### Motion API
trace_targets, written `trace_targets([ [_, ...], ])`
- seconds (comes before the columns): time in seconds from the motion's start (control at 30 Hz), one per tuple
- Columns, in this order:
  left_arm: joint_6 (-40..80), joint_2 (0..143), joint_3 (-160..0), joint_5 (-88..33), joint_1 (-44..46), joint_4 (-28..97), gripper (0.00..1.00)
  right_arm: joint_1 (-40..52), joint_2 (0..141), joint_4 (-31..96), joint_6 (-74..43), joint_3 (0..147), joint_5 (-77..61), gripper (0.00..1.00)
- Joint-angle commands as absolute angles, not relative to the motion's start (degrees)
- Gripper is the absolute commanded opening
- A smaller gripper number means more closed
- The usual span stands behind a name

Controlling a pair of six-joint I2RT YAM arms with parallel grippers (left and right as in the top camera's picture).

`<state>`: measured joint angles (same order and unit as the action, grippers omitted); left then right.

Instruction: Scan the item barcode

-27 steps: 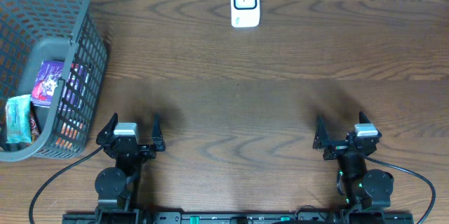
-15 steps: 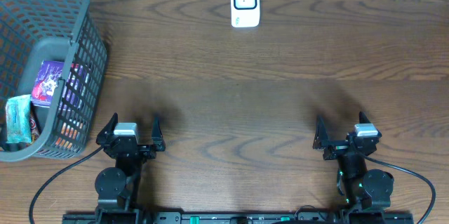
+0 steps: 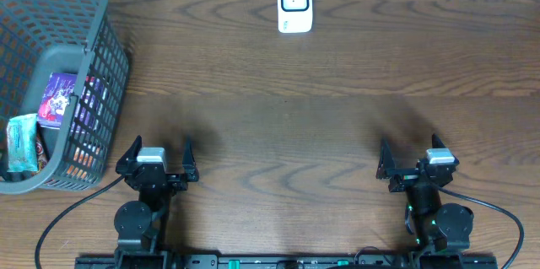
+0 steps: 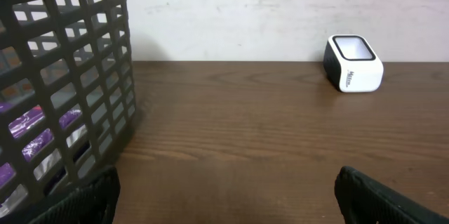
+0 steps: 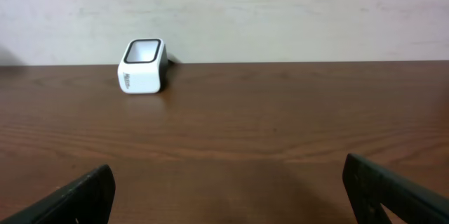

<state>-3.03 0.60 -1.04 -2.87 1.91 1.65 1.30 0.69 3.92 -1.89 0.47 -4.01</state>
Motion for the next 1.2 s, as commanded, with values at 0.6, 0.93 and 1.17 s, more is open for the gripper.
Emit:
trace_targets([
  [0.6,-3.62,0.23,-0.23,-2.76,1.56,4.01,0.98,1.06,0.38,4.08,-1.65,0.32,-3.51,0.99],
  [0.93,-3.68,0.23,-0.23,-1.63,1.56,4.01,0.98,1.06,0.38,4.08,-1.65,0.32,-3.51,0.99],
  [1.17,7.20,0.23,-0.27,-6.28,1.63,3.70,0.98,1.06,0.38,4.08,-1.65,0.32,-3.51,0.99],
])
